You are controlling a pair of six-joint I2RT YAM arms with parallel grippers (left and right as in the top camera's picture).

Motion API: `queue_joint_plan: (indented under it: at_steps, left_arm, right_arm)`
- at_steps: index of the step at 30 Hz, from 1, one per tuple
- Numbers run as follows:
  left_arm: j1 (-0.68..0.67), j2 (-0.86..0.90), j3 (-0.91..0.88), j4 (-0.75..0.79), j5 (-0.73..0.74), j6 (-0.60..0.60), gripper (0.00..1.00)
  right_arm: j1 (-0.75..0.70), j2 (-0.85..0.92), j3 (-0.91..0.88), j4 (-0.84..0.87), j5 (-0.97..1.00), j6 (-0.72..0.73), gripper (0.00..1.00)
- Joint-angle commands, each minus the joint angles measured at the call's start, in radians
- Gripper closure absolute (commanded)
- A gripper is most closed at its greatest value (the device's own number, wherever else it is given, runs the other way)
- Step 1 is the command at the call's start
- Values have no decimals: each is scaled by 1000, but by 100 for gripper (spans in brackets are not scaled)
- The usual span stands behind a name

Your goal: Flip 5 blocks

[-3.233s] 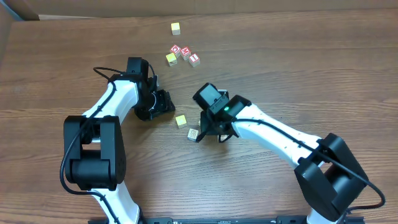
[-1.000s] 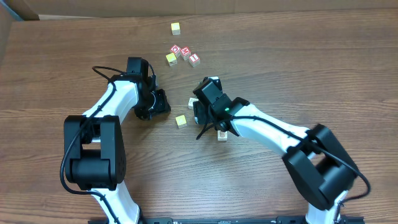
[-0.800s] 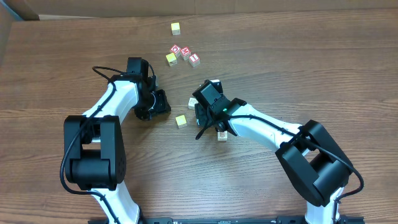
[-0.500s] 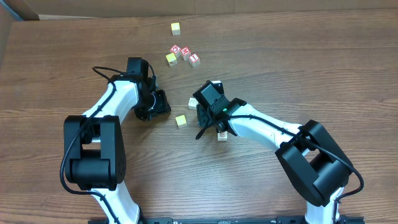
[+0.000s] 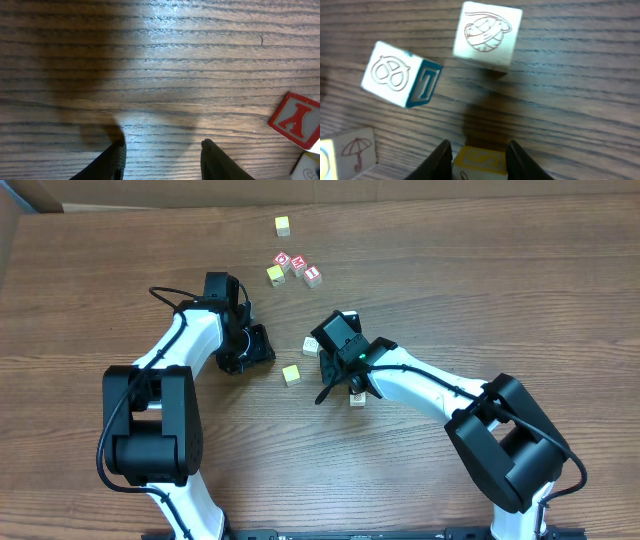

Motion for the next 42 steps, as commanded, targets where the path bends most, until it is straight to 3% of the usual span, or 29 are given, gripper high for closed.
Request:
queue_joint_plan:
  at_steps: [1,20,27,42]
  left_arm:
    - [5,14,-5,-6,-10,-9,58]
    - [5,14,-5,-19,-10,-9,58]
    - [5,14,-8,-22,-10,-9,58]
    - [5,14,-41,7,-10,-10,58]
  right_arm:
    - [-3,-62,18,0,-10,16,73]
    - [60,-292,18,-186,-104,130,78]
    - [119,-288,18,-268,8,177,77]
    - [151,-177,-2,-217,103,206,77]
